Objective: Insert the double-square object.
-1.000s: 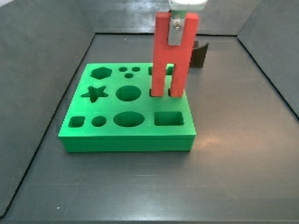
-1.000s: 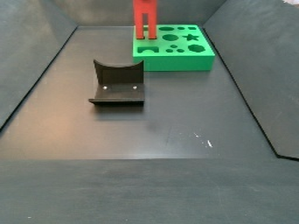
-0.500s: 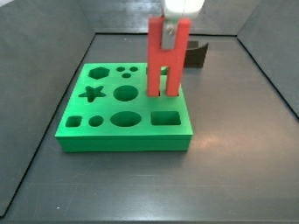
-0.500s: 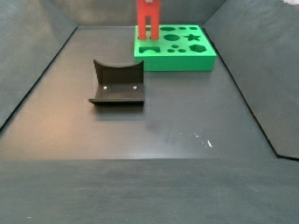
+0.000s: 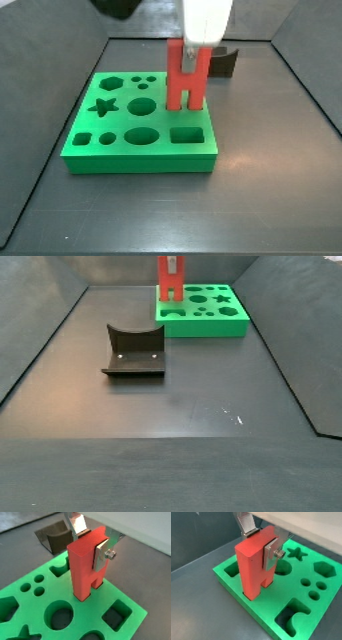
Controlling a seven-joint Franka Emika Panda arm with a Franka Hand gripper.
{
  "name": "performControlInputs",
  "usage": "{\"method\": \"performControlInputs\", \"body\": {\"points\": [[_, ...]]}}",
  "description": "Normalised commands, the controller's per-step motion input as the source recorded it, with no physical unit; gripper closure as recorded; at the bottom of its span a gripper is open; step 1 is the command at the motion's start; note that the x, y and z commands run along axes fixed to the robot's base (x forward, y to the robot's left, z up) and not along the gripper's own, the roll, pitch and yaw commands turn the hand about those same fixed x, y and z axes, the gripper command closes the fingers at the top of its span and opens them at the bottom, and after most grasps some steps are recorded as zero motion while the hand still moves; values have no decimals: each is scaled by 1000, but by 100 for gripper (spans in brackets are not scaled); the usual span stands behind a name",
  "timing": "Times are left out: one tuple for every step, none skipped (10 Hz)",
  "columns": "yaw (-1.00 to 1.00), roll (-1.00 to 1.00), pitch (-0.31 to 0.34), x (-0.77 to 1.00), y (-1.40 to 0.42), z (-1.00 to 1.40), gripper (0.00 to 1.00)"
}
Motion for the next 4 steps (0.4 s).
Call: {"method": "performControlInputs", "body": {"points": [[-137,0,0,0,0,-260,100],[-111,0,0,0,0,-240,100],[-71,0,-9,0,-6,-209,100],[0,0,0,0,0,0,100]]}}
